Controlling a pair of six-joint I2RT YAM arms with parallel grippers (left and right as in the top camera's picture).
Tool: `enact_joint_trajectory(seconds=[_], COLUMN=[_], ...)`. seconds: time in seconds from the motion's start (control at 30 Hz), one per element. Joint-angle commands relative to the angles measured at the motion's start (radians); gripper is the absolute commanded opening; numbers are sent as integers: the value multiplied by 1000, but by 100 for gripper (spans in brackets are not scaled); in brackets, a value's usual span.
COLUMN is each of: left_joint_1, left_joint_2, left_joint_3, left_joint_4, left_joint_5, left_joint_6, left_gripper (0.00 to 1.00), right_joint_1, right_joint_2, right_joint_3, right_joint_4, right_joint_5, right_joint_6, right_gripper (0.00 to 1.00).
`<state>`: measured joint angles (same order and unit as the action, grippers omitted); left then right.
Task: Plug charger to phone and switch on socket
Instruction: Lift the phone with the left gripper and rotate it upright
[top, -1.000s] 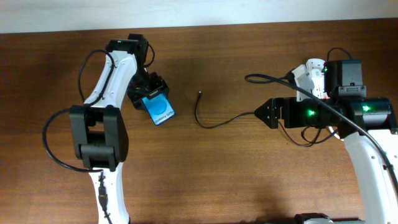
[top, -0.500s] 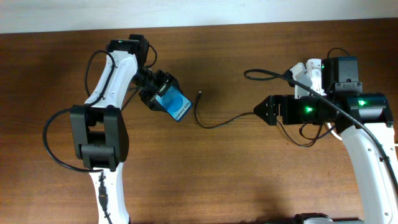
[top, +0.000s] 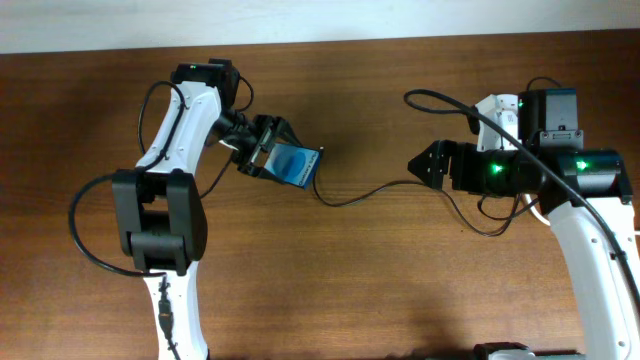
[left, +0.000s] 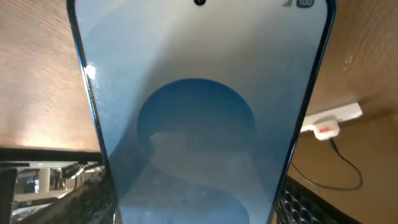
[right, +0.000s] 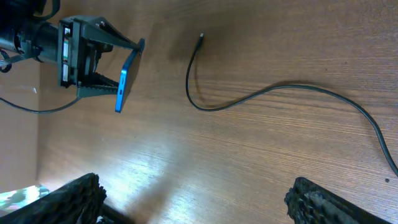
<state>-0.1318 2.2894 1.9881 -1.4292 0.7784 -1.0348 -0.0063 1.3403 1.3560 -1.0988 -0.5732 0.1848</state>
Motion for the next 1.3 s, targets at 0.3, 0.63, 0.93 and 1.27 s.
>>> enact_joint_trajectory(seconds=[0.3,0.63,0.93,1.27], left_joint_1=[1,1,17,19], left_joint_2=[1,1,1,1], left_joint_3=[27,27,27,27], left_joint_4=[-8,-27,-27,-27], left_joint_5=[398,614,678,677], left_joint_6=[19,86,25,25], left_gripper=[0,0,0,0], right_joint_1=[6,6,6,6], right_joint_2=[3,3,3,3], right_joint_3=[17,17,17,17], right_joint_4=[3,3,-5,-5], right_joint_5=[8,8,8,8], right_joint_6=[8,8,8,8], right_gripper=[98,98,98,98])
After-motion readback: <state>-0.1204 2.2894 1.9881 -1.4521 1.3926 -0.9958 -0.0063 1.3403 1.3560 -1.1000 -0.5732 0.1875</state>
